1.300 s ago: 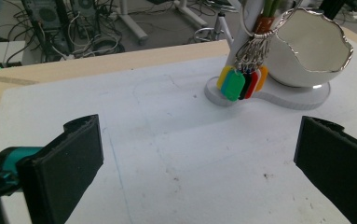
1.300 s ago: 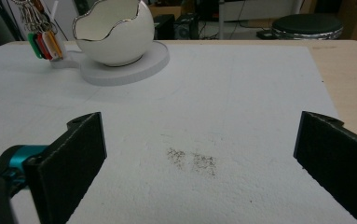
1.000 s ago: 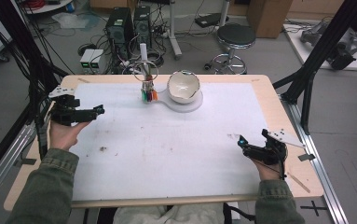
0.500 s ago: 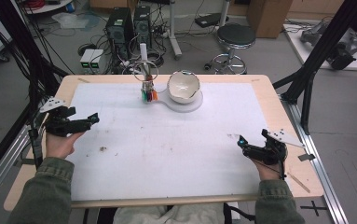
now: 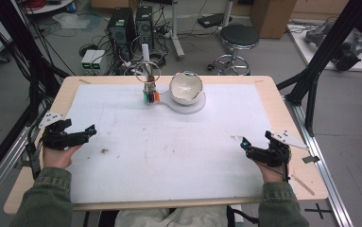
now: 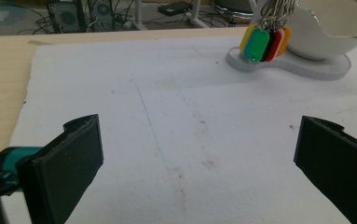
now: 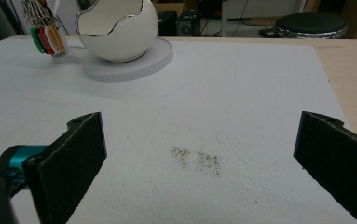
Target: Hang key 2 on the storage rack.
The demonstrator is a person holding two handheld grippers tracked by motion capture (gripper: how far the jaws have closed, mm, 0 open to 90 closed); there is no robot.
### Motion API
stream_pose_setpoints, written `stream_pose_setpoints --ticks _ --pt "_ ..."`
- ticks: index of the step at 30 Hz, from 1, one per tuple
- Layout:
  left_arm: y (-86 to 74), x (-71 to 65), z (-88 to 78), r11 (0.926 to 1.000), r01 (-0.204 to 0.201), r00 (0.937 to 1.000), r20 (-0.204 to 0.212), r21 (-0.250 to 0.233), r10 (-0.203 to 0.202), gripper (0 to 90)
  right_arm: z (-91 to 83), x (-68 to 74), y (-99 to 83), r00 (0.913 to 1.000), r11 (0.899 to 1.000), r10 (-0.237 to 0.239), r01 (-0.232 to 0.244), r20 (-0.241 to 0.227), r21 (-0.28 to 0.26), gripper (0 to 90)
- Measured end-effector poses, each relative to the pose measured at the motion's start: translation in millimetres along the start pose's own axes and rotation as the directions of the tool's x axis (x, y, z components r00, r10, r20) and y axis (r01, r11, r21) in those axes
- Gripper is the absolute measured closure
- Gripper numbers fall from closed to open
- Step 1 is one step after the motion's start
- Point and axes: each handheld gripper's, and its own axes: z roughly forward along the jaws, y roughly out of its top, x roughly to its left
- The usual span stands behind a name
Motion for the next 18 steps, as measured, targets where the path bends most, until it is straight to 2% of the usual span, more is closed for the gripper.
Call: stream_pose_setpoints --ticks 5,8,13,18 --pt "-11.9 2.9 -7.9 0.9998 0.010 0.9998 -0.019 -0.017 -0.011 1.6 0.2 0.7 0.4 0.9999 1.000 0.003 -0.003 -0.010 -0.001 1.4" --pt "-19.4 3.5 -12.2 0.9999 0.012 0.9995 -0.030 -0.012 -0.012 1.6 0.0 -0.3 0.2 0.9999 1.000 0.000 0.000 -0.012 -0.003 1.4" --pt "-20.9 5.7 -16.8 0.9991 0.018 0.9993 -0.033 -0.040 -0.019 1.6 0.9 0.3 0.3 0.9999 1.000 0.003 -0.003 -0.012 0.002 1.4" --pt "-22.7 8.6 -15.3 0.9992 0.025 0.9988 -0.042 -0.033 -0.026 1.6 3.1 2.0 0.2 0.9999 1.000 -0.005 0.005 -0.010 0.010 1.4"
